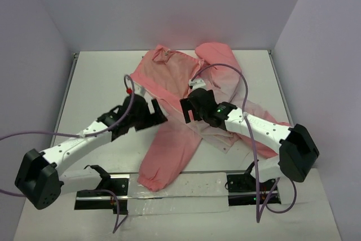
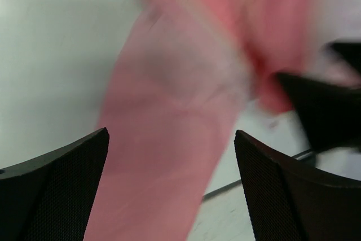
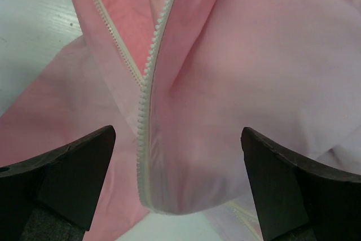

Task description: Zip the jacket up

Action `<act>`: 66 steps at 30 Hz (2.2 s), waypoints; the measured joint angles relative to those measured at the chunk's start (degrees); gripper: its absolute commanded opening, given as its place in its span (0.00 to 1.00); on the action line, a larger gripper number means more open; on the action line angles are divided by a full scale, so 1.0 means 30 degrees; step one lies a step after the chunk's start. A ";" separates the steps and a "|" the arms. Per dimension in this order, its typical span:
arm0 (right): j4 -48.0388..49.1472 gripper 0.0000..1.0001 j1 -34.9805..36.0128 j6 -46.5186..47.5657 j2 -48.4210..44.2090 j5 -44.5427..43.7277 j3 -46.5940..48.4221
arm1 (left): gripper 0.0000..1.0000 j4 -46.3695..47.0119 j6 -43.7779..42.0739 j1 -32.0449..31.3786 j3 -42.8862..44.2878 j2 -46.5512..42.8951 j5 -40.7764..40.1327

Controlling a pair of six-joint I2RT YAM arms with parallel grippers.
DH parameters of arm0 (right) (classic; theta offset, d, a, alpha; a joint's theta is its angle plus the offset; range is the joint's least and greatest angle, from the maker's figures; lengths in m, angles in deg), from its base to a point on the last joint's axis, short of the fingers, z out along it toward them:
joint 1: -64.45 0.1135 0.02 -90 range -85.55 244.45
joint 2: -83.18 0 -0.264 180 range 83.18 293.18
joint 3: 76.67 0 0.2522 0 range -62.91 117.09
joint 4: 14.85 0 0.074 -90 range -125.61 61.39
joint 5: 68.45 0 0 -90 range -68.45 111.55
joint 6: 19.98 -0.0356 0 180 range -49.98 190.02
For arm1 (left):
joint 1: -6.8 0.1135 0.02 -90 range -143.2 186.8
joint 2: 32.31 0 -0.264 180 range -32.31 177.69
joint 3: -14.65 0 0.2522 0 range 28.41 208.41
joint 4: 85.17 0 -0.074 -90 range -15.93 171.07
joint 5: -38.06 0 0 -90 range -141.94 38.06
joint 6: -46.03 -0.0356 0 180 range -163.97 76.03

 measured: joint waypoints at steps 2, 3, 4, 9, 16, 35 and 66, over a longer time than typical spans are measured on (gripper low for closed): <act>0.0074 0.74 0.0031 -0.0017 0.0591 0.0029 0.0012 | 0.97 -0.0339 0.0961 -0.0625 -0.2235 0.0394 0.0002; 0.0091 0.44 0.0023 -0.0047 0.0937 0.0003 0.0033 | 0.95 -0.0583 0.1414 -0.0979 -0.3188 0.0608 -0.0032; 0.0024 0.12 -0.0002 -0.0081 0.1407 -0.0265 0.0127 | 0.93 -0.0730 0.1848 -0.1407 -0.3783 0.0728 -0.0134; -0.0497 0.00 -0.1200 -0.0523 0.3025 -0.1409 0.0628 | 0.10 -0.0137 0.3481 -0.3189 -0.4721 0.1097 -0.0283; -0.0775 0.00 -0.6626 -0.0756 -0.0776 -0.1924 0.0830 | 0.00 -0.0140 0.4341 -0.3653 -0.4733 0.1788 -0.0884; -0.1753 1.00 -1.1848 -0.1375 0.2532 0.0172 0.8018 | 0.85 -0.5409 0.1146 0.7426 0.5787 -0.0748 -0.7904; -0.0530 0.71 0.4101 0.1073 1.2951 0.0214 1.0937 | 0.89 -0.0195 0.3052 1.2459 0.3267 0.5252 0.1494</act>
